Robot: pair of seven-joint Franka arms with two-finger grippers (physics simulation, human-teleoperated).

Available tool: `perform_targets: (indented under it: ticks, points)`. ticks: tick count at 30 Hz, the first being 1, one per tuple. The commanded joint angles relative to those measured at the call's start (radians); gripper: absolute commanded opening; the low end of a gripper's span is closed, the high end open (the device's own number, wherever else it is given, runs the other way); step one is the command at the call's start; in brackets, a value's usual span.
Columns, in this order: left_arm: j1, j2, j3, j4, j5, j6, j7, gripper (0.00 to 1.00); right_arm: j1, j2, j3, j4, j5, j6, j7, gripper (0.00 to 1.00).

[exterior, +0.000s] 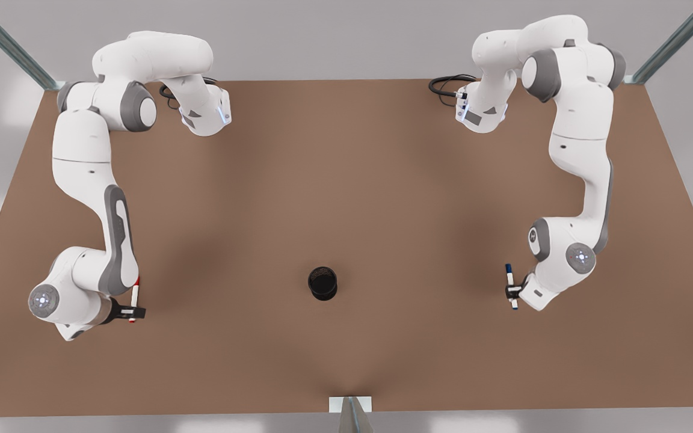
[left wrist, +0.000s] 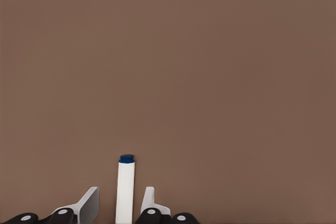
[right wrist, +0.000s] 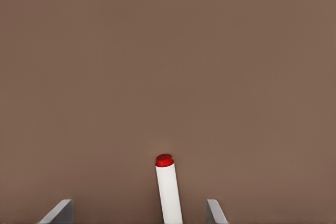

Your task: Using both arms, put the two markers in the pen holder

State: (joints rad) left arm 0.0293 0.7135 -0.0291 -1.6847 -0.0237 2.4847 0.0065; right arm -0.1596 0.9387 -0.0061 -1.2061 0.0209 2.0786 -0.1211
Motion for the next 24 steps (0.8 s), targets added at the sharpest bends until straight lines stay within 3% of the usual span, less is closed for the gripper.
perform_targets:
  ticks: [1,4,6,10,14,18,24]
  points:
    - [0.000,0.007,0.000,0.007,0.002,0.022,-0.005,0.55,-0.001,0.006,0.000,0.000,0.005,0.002,-0.046,0.93]
    - [0.000,0.026,0.000,0.013,0.002,0.028,-0.005,0.55,-0.003,0.006,0.000,-0.003,0.005,0.025,-0.051,0.86]
    - [0.000,0.038,0.000,0.014,0.002,0.040,-0.005,0.48,-0.005,0.008,0.000,-0.006,0.005,0.025,-0.051,0.77]
    - [0.000,0.046,0.000,0.016,0.002,0.042,-0.005,0.39,-0.005,0.026,0.000,-0.007,0.004,0.061,-0.058,0.76]
    - [0.000,0.047,0.000,0.019,0.002,0.042,-0.006,0.37,-0.005,0.038,0.000,-0.007,0.004,0.080,-0.069,0.71]
    - [-0.002,0.047,0.000,0.019,0.002,0.042,-0.010,0.33,-0.005,0.038,0.000,-0.007,0.004,0.080,-0.072,0.53]
    - [-0.002,0.055,0.002,0.019,0.002,0.048,-0.013,0.33,-0.006,0.040,-0.002,-0.020,0.002,0.095,-0.077,0.48]
